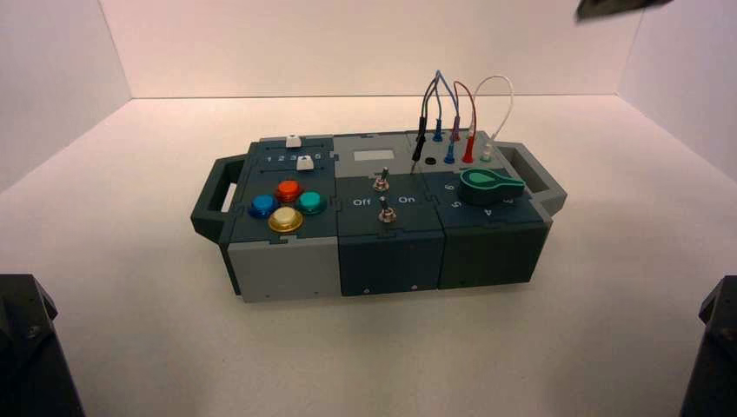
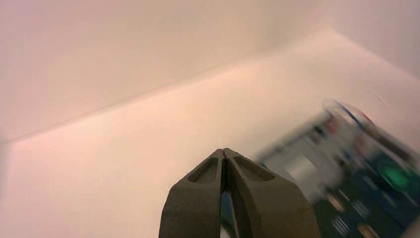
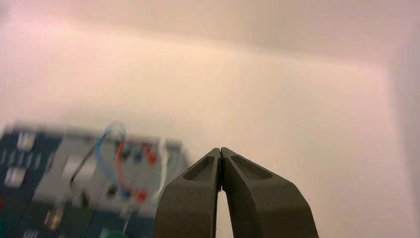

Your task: Turn the knob to position 4.

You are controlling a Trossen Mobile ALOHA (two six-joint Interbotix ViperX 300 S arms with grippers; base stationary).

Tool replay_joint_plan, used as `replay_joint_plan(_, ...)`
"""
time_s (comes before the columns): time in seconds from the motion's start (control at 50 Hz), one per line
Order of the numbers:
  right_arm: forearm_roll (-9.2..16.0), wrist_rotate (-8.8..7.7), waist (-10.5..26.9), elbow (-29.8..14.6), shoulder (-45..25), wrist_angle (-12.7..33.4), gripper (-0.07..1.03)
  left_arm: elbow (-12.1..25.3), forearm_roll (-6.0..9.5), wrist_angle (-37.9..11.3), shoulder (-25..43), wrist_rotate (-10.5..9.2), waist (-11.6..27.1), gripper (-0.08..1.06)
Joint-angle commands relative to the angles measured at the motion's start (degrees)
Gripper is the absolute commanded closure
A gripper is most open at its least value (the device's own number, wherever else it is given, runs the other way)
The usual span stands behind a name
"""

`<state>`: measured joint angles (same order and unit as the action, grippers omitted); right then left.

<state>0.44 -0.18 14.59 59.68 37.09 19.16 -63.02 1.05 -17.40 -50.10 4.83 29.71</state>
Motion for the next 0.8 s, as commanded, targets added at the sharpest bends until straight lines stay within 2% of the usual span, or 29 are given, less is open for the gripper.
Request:
replay_joint_plan(0.02,-0.09,-0.18,1.76,-3.60,-3.25,4.31,0.99,2.29,-0.09,-3.43,1.58,0.35,4.39,1.00)
replay_joint_plan(0.08,-0.09,-0.53,1.85,-4.75,-4.92,7.03,0.99,2.46,0.18,-6.42,2.90,0.44,6.68,1.00)
replay_joint_plan(0.18,-0.09,-0.79,1.85,-5.62,-6.24,9.40,0.99,2.37,0.26,-8.53,4.04,0.44,9.14,1.00)
replay_joint_plan(0.2,-0.18,-1.14,1.85,-6.06,-6.94,10.81,0.99,2.20,0.26,-9.23,4.66,0.44,10.90,1.00)
replay_joint_plan(0.44,-0.18,-3.52,2.02,-6.42,-12.83,14.77,0.99,1.93,1.32,-9.23,8.44,0.18,18.37,1.00)
replay_joint_plan(0.62,-0.18,-4.22,3.52,-7.03,-17.23,16.00,0.99,2.20,1.32,-9.05,11.60,0.26,21.01,1.00)
replay_joint_plan(0.66,-0.09,-4.75,4.48,-7.29,-18.63,16.70,0.99,2.37,1.32,-8.96,12.57,0.26,21.62,1.01)
replay_joint_plan(0.8,-0.18,-5.10,6.59,-8.00,-21.97,17.67,0.99,2.99,1.32,-8.96,14.68,0.26,23.55,1.00)
